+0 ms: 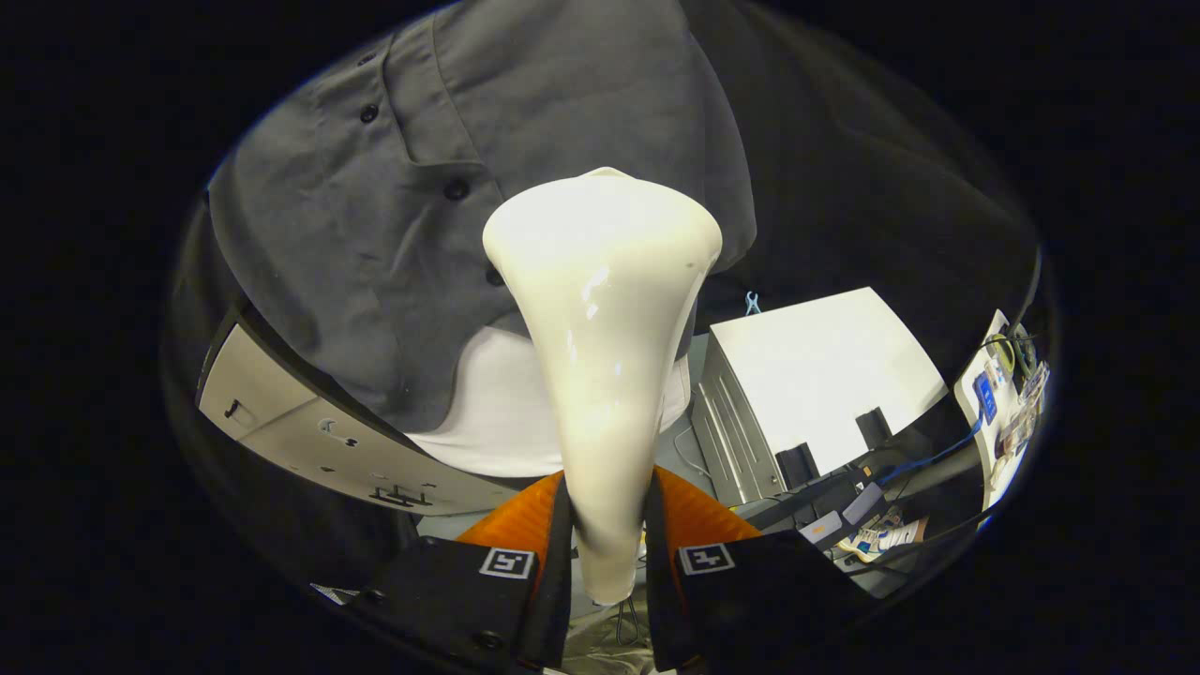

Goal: Iron the clothes twice with a garment steamer, once on the left side and once on the right side.

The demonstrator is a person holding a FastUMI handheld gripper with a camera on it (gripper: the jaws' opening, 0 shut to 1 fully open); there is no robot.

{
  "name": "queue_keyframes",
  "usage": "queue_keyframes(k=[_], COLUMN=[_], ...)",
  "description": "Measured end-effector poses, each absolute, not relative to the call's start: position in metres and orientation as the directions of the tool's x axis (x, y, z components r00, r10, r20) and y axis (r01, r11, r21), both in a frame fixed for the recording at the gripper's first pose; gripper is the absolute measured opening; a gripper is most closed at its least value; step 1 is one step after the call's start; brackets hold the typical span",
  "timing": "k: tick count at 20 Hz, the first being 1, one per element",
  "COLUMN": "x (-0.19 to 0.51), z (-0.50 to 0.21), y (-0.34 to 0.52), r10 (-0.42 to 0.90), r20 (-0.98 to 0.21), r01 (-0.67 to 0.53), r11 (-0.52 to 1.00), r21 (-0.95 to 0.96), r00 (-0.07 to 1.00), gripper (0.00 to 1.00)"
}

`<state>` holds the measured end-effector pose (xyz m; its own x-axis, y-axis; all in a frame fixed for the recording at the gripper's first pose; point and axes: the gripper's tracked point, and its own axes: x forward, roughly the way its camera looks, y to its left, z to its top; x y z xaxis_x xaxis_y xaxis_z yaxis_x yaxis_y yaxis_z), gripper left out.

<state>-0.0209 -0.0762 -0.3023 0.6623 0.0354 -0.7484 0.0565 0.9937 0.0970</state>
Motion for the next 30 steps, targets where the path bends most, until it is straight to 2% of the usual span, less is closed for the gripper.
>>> queue_keyframes(k=[10, 15, 20, 26, 30], x=[-0.005, -0.001, 0.000, -0.003, -0.006], z=[-0.139, -0.046, 0.026, 0.079, 0.084], y=[-0.018, 0.004, 0.026, 0.049, 0.055], r10=[0.092, 0.087, 0.091, 0.111, 0.116], r20=[-0.532, -0.351, -0.188, -0.067, -0.054], r01=[-0.058, -0.076, -0.092, -0.112, -0.118], r11=[0.995, 0.996, 0.996, 0.994, 0.992], r21=[0.080, 0.045, 0.008, -0.009, -0.041], r00=[0.842, 0.932, 0.978, 0.992, 0.992], gripper=[0.42, 0.42, 0.42, 0.41, 0.41])
